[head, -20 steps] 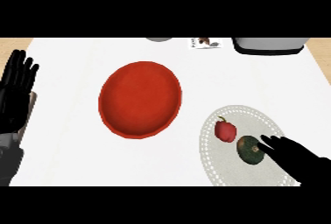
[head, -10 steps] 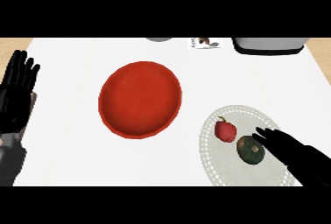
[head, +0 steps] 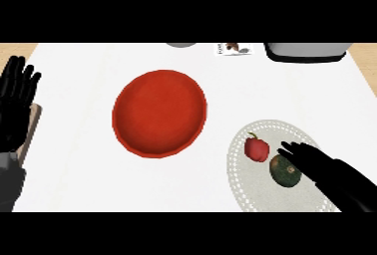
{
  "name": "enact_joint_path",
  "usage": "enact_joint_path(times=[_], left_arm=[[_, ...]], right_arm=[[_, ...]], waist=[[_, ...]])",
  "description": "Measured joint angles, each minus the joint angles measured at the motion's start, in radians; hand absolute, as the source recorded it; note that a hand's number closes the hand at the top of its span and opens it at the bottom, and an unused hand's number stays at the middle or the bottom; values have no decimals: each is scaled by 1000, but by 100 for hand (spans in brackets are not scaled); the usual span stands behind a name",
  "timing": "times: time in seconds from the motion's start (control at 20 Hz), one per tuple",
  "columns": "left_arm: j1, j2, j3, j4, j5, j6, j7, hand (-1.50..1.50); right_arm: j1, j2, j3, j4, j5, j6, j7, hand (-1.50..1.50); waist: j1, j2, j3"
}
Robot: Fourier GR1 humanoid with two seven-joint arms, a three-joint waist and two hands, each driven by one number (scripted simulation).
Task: Pick the squash from the placemat and place it in the bowl
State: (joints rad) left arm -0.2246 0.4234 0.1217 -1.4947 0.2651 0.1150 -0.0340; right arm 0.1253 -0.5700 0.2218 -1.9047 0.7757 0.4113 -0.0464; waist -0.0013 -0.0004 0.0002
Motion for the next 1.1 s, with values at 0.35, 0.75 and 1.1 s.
enact_joint_path(times=[0.35, 0.75, 1.1], left_arm=[[20, -36, 18, -10, -33, -25, -13, 0], [-6, -61, 41, -7, -61, -42, 9, 0], [6, -73, 67, -29, -74, -61, 21, 0]], right_arm=[[-30, 74, 21, 97, 101, -10, -24, -150], [-85, 143, 9, 243, 181, -40, -70, -150], [-89, 174, -18, 305, 231, -45, -71, -150]], waist=[[1, 0, 0], [1, 0, 0], [1, 0, 0]])
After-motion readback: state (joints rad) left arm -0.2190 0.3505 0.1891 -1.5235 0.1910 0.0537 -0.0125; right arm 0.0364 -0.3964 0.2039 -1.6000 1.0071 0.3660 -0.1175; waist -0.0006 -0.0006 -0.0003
